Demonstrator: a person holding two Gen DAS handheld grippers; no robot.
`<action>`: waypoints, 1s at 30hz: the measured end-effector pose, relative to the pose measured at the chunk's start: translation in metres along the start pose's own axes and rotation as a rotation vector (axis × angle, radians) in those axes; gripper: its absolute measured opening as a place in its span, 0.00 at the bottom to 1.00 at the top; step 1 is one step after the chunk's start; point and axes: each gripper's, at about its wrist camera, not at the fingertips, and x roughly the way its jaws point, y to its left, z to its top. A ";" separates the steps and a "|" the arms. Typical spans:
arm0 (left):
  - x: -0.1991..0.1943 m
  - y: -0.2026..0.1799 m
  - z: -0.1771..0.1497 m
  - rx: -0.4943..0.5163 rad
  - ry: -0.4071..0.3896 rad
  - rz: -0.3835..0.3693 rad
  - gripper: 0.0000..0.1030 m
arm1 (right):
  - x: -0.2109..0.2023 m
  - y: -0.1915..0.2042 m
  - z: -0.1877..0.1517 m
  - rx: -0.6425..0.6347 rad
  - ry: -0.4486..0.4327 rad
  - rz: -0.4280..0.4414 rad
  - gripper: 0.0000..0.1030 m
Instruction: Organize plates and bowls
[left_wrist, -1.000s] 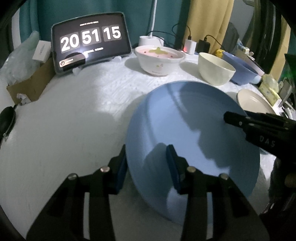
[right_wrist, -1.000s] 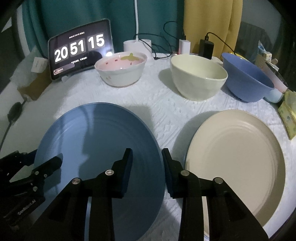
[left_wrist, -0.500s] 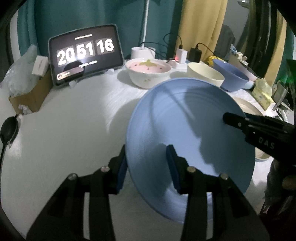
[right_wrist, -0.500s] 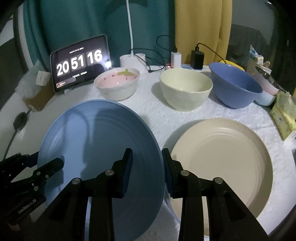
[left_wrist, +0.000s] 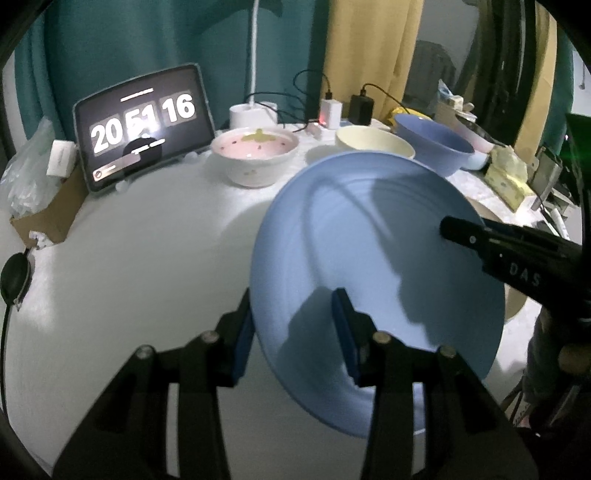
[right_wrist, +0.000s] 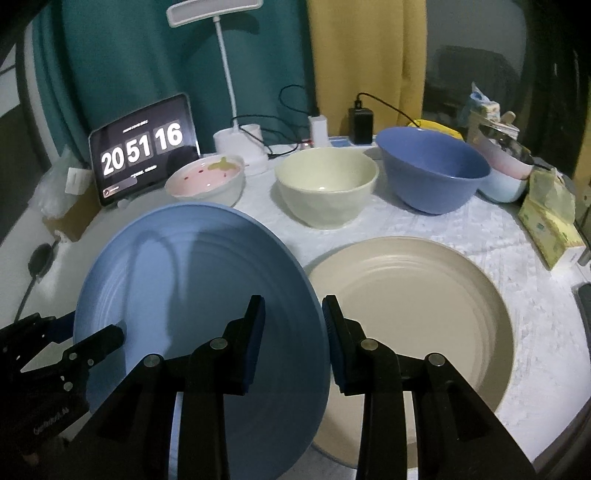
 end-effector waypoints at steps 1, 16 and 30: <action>0.000 -0.003 0.001 0.005 0.000 0.000 0.41 | -0.001 -0.003 0.000 0.003 -0.003 -0.002 0.33; 0.007 -0.042 0.013 0.043 0.009 -0.019 0.41 | -0.011 -0.042 -0.001 0.048 -0.016 -0.024 0.33; 0.030 -0.076 0.025 0.087 0.041 -0.042 0.41 | -0.005 -0.081 0.002 0.102 -0.003 -0.058 0.33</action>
